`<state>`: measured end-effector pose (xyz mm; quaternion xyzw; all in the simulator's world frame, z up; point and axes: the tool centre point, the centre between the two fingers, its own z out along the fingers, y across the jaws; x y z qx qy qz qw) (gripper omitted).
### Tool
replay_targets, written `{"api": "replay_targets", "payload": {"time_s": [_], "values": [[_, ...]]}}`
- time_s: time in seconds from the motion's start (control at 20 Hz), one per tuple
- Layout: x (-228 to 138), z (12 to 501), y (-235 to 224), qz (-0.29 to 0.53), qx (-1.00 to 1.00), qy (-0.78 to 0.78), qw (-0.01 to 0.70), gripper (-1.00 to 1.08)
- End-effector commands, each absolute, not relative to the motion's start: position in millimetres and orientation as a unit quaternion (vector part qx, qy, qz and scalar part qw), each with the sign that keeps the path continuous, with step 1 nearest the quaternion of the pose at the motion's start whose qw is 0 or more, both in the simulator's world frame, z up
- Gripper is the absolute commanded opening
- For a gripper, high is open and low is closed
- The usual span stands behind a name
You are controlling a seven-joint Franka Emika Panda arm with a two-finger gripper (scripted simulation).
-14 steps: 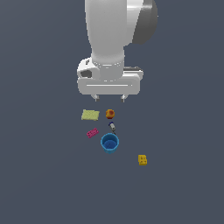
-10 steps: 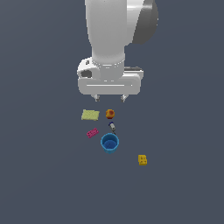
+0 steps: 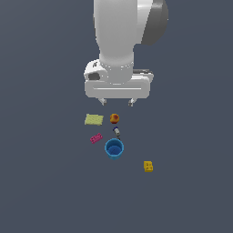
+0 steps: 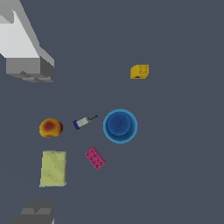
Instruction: Pick up a designated object from a clutter of objects.
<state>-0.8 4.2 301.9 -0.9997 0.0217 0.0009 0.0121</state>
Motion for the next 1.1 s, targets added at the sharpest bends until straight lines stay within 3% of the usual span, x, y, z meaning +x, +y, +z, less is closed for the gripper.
{"api": "replay_targets", "payload": {"time_s": [0.0,0.55,1.05], "values": [[0.1,301.2,4.3,0.001,-1.000,0.022,0.012,1.00],[30.2,276.4,22.3,0.001,-1.000,0.025,0.006,1.00],[82.2,215.2,63.9,0.000,-1.000,0.030,0.000,1.00]]}}
